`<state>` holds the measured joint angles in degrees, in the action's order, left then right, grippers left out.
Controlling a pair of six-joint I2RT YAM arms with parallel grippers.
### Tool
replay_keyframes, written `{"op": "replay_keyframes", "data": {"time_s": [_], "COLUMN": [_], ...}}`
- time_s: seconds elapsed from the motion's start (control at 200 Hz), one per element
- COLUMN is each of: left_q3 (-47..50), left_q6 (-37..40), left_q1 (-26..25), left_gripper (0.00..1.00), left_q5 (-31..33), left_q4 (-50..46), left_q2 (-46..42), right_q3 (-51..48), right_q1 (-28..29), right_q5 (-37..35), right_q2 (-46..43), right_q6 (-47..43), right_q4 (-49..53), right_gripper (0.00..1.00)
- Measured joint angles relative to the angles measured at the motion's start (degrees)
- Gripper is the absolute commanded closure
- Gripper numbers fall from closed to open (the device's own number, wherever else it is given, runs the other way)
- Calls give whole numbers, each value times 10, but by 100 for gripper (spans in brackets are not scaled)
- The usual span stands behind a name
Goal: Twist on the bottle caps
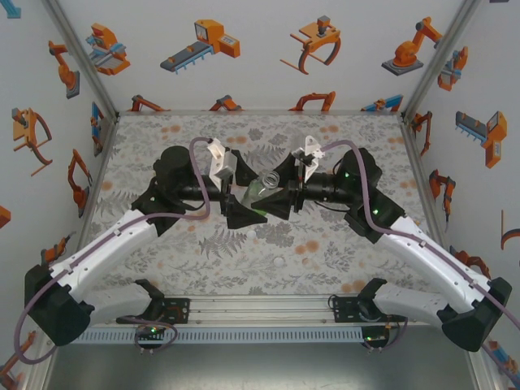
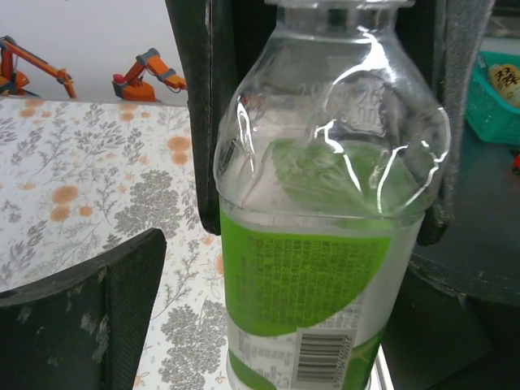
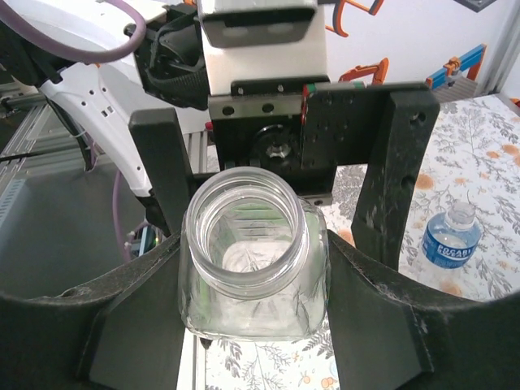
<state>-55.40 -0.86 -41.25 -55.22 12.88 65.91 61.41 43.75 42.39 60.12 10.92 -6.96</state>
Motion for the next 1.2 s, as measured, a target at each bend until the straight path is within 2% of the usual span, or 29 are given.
{"op": "replay_keyframes", "data": {"time_s": [0.165,0.305,0.396,0.516,0.876,0.916,1.046,1.147,1.202], "left_q3": [-3,-4,-4,-5,-5,-5,-5,-5,-5], "left_q6": [-2,-2,-3,-4,-4,-4,-4,3,11], "left_q1": [-7,-12,-15,-19,-23,-23,-23,-23,-21], "left_gripper": [26,27,35,36,54,55,56,56,56], "left_q5": [-3,-7,-9,-12,-17,-17,-16,-9,-1], "left_q4": [17,25,27,27,30,30,30,21,8], "left_q2": [6,13,17,20,20,20,19,16,10], "right_q3": [11,13,14,14,16,17,19,20,22], "right_q1": [0,0,0,0,0,0,1,3,3], "right_q5": [-9,-15,-20,-28,-30,-30,-37,-52,-66], "right_q2": [0,0,0,0,0,0,-1,-7,-15], "right_q6": [-7,-12,-15,-15,-18,-19,-19,-23,-34], "right_q4": [8,8,12,17,26,29,35,47,62], "right_gripper": [78,80,81,82,84,78,44,29,26]}}
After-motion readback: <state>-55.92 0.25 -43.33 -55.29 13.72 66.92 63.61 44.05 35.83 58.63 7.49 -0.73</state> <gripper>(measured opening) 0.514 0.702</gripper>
